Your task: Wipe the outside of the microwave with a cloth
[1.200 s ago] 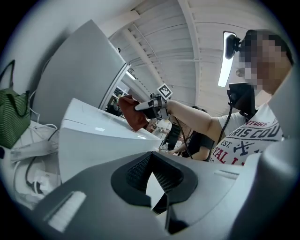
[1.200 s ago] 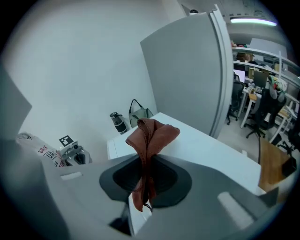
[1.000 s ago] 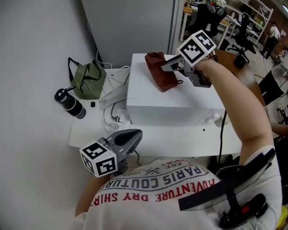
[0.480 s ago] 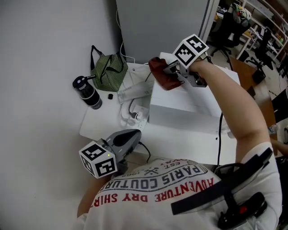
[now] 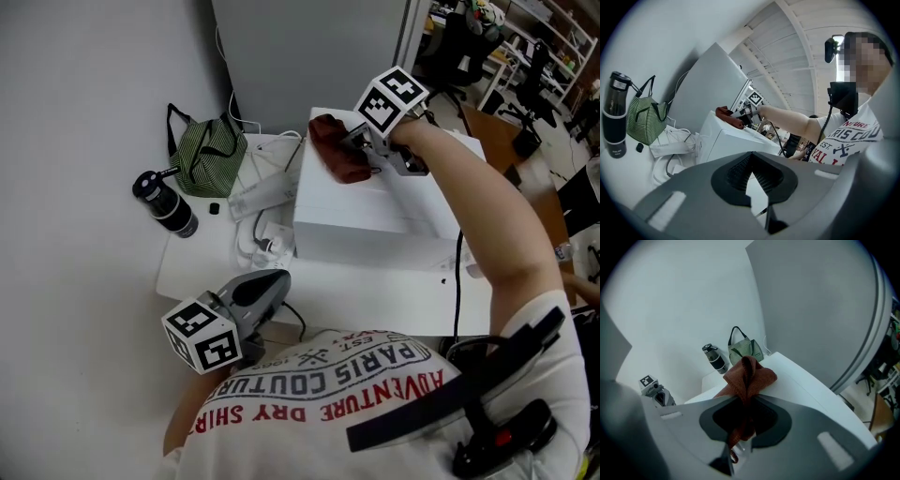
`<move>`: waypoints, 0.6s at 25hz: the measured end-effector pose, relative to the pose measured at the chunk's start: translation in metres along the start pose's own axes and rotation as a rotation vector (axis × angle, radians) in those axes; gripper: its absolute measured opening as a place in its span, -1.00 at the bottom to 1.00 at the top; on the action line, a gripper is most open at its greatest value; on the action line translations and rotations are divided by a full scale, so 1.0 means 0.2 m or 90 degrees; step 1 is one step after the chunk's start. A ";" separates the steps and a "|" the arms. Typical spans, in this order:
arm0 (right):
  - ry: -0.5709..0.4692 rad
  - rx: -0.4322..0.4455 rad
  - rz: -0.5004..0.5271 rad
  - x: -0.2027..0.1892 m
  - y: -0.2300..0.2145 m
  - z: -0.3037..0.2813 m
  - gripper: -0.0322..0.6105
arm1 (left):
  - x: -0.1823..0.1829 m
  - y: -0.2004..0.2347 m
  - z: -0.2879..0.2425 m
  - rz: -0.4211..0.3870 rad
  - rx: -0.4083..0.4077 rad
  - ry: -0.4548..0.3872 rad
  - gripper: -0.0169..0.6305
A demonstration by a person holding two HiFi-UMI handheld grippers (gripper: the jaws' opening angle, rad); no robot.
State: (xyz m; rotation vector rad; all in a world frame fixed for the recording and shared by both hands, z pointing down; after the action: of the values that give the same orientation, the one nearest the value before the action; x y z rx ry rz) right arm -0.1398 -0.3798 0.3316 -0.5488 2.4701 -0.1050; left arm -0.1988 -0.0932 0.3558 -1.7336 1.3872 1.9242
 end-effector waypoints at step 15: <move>-0.040 -0.108 -0.168 -0.69 -0.54 0.58 -0.76 | 0.00 -0.16 -0.46 -0.027 -0.114 0.071 -0.95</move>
State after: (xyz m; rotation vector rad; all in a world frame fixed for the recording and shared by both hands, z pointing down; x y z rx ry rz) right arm 0.0670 -0.4155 0.3324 -0.9356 2.3466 0.0176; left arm -0.1150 -0.1434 0.3521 -1.9610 1.2355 2.0120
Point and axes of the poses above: the fingertips, and each gripper's own axes: z backward along the fingers, y to its left, x out of its top, the point moved 3 cm from there along z, backward along the fingers, and after that the axes turned 4 degrees about -x, right-handed, at the moved point
